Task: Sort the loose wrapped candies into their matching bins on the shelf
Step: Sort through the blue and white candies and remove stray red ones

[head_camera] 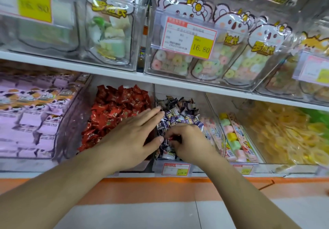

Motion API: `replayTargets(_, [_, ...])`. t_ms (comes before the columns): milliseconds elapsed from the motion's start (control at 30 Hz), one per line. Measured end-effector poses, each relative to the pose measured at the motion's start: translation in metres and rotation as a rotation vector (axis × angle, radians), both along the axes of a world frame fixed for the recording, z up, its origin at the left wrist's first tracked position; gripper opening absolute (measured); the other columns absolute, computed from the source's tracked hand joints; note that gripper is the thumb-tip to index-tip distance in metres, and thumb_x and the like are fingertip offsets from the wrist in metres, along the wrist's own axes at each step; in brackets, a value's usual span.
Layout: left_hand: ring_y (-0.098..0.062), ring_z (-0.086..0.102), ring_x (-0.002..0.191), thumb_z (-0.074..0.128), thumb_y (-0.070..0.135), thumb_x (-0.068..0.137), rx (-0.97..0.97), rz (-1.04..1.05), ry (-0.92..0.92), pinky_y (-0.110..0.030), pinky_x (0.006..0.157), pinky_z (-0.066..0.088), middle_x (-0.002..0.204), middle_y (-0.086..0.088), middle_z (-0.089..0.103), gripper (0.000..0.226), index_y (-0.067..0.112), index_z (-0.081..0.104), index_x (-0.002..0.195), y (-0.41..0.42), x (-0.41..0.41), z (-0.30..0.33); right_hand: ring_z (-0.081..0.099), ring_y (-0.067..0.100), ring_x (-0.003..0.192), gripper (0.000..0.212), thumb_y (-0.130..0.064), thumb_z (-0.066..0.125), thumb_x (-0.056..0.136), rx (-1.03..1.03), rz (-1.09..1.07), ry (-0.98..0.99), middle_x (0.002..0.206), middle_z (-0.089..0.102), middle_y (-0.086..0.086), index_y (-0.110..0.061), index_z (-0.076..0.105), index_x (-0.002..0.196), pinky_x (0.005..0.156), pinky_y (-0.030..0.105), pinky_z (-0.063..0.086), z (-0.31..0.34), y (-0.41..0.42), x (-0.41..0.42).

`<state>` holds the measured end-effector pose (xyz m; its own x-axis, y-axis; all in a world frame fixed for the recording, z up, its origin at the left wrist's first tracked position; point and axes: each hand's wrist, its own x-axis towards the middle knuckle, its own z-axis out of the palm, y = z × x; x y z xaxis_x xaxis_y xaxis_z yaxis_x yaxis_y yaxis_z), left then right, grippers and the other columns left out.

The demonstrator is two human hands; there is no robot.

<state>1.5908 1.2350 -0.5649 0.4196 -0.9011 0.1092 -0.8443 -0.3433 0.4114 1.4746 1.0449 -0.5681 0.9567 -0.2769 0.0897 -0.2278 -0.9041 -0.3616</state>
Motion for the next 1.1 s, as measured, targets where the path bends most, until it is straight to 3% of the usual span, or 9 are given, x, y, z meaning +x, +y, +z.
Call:
replayTargets(100, [0.011, -0.016, 0.145, 0.028, 0.064, 0.104, 0.001, 0.009, 0.029, -0.029, 0.126, 0.003, 0.159, 0.036, -0.027, 0.071, 0.046, -0.013, 0.159, -0.001, -0.002, 0.002, 0.067, 0.015, 0.098, 0.029, -0.007, 0.07, 0.088, -0.038, -0.098, 0.0, 0.107, 0.075, -0.007, -0.027, 0.08, 0.106, 0.088, 0.033, 0.059, -0.004, -0.005, 0.003])
replayTargets(267, [0.014, -0.01, 0.143, 0.031, 0.061, 0.104, -0.013, 0.012, 0.072, -0.023, 0.122, 0.003, 0.158, 0.039, -0.027, 0.071, 0.046, -0.01, 0.16, 0.0, -0.006, 0.004, 0.069, 0.016, 0.082, 0.031, -0.002, 0.064, 0.086, -0.077, -0.183, -0.029, 0.087, 0.076, -0.007, -0.027, 0.08, 0.095, 0.071, 0.039, 0.062, -0.007, -0.005, 0.006])
replayTargets(433, [0.006, 0.001, 0.152, 0.039, 0.059, 0.103, -0.029, 0.024, 0.139, -0.03, 0.125, 0.016, 0.159, 0.041, -0.022, 0.072, 0.046, -0.003, 0.161, 0.001, -0.008, 0.009, 0.064, -0.003, 0.064, 0.025, -0.007, 0.062, 0.098, 0.178, -0.369, -0.212, 0.079, 0.07, -0.018, -0.027, 0.076, 0.091, 0.054, 0.013, 0.05, 0.016, -0.01, -0.005])
replayTargets(600, [0.006, 0.032, 0.142, 0.058, 0.055, 0.098, -0.262, 0.077, 0.149, -0.018, 0.113, 0.026, 0.158, 0.031, 0.027, 0.065, 0.043, 0.03, 0.156, 0.003, -0.019, 0.019, 0.071, 0.028, 0.081, 0.018, -0.006, 0.067, 0.096, 0.612, -0.264, -0.314, 0.082, 0.075, 0.01, -0.021, 0.075, 0.089, 0.079, 0.046, 0.061, 0.047, 0.005, -0.016])
replayTargets(733, [0.009, 0.061, 0.109, 0.069, 0.046, 0.094, -0.464, 0.119, 0.262, -0.014, 0.091, 0.048, 0.112, 0.029, 0.068, 0.031, 0.042, 0.064, 0.124, 0.007, -0.025, 0.032, 0.069, 0.029, 0.077, 0.006, -0.004, 0.071, 0.094, 0.825, -0.096, -0.311, 0.086, 0.075, 0.019, -0.009, 0.075, 0.096, 0.079, 0.048, 0.06, 0.061, 0.029, -0.015])
replayTargets(833, [0.006, 0.065, 0.092, 0.07, 0.036, 0.095, -0.478, 0.211, 0.195, -0.014, 0.078, 0.052, 0.092, 0.025, 0.07, 0.012, 0.038, 0.071, 0.107, 0.013, -0.021, 0.033, 0.072, 0.033, 0.083, 0.012, -0.004, 0.066, 0.096, 0.799, -0.15, -0.342, 0.086, 0.076, 0.015, -0.011, 0.075, 0.095, 0.081, 0.054, 0.06, 0.054, 0.028, -0.012])
replayTargets(933, [-0.002, 0.059, 0.115, 0.065, 0.036, 0.098, -0.377, 0.311, 0.015, -0.024, 0.098, 0.05, 0.126, 0.019, 0.062, 0.035, 0.033, 0.06, 0.132, 0.017, -0.013, 0.029, 0.072, 0.029, 0.085, 0.02, -0.007, 0.065, 0.096, 0.613, -0.223, -0.3, 0.086, 0.076, 0.006, -0.022, 0.077, 0.092, 0.081, 0.052, 0.061, 0.037, 0.015, -0.013])
replayTargets(1000, [-0.007, 0.043, 0.138, 0.059, 0.038, 0.1, -0.291, 0.239, -0.059, -0.031, 0.117, 0.036, 0.15, 0.016, 0.044, 0.052, 0.032, 0.045, 0.149, 0.016, -0.014, 0.027, 0.072, 0.018, 0.082, 0.021, -0.01, 0.064, 0.097, 0.501, -0.196, -0.169, 0.087, 0.076, -0.003, -0.026, 0.078, 0.095, 0.08, 0.044, 0.062, 0.024, 0.012, -0.012])
replayTargets(1100, [-0.001, 0.017, 0.152, 0.05, 0.044, 0.104, -0.194, 0.04, -0.051, -0.026, 0.124, 0.015, 0.163, 0.02, 0.025, 0.055, 0.034, 0.035, 0.156, 0.007, -0.023, 0.023, 0.07, 0.006, 0.083, 0.017, -0.023, 0.066, 0.096, 0.32, -0.093, 0.027, 0.092, 0.075, -0.013, -0.03, 0.076, 0.108, 0.08, 0.034, 0.06, 0.003, 0.01, -0.008])
